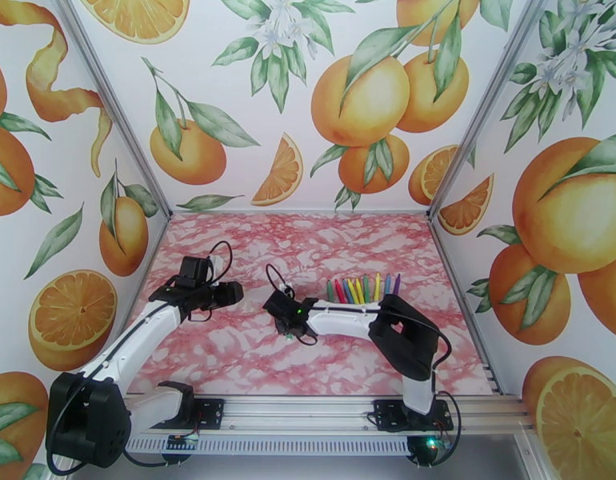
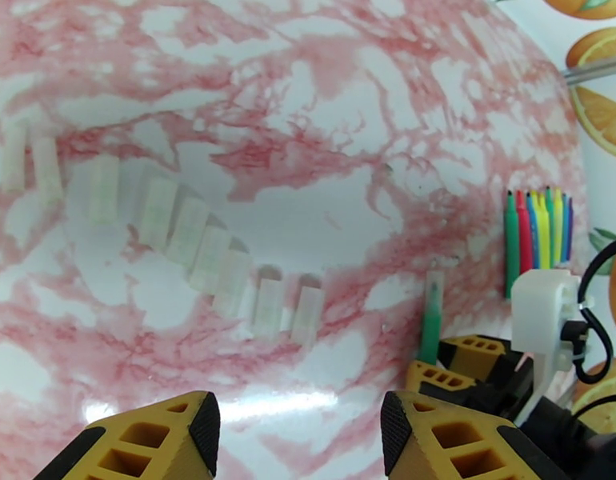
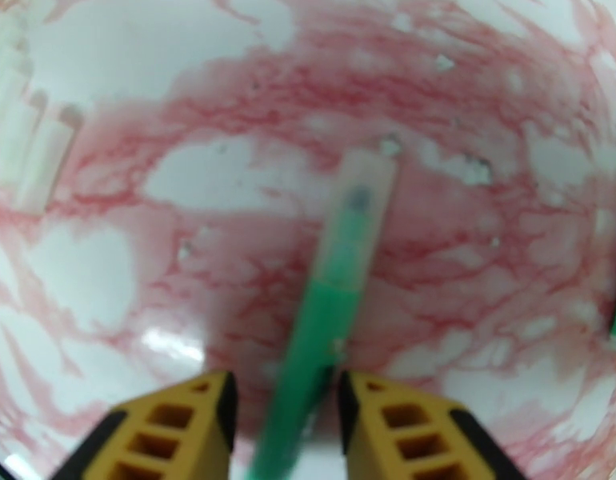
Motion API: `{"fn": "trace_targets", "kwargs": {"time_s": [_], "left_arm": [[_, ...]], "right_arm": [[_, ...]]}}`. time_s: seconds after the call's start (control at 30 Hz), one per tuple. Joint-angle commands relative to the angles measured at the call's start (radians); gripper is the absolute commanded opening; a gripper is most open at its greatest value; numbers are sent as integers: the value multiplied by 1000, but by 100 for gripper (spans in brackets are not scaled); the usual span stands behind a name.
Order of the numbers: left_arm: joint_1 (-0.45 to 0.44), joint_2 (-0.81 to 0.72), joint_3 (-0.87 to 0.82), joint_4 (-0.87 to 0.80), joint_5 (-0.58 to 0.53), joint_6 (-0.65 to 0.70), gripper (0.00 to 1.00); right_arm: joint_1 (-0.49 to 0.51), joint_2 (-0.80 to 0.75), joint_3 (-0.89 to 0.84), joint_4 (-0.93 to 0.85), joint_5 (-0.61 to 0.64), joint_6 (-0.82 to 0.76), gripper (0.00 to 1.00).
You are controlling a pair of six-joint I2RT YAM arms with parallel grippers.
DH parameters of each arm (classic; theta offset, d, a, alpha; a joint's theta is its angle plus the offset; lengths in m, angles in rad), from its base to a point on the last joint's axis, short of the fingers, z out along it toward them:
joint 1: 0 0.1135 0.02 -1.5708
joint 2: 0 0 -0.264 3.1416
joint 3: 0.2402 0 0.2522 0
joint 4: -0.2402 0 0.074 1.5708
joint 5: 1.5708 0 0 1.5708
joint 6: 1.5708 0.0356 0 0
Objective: Open the pen caps
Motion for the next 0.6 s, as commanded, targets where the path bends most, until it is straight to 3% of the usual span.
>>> {"fn": "trace_targets", "kwargs": {"time_s": [0.0,0.57], "left_arm": [[5,-17,-10,7,24,21,58],[5,-26,-23,41,93,19,58]], "right_arm": [[3,28,26,-52,43,19,34],[2,65,11,-70,56,24,23]]}}
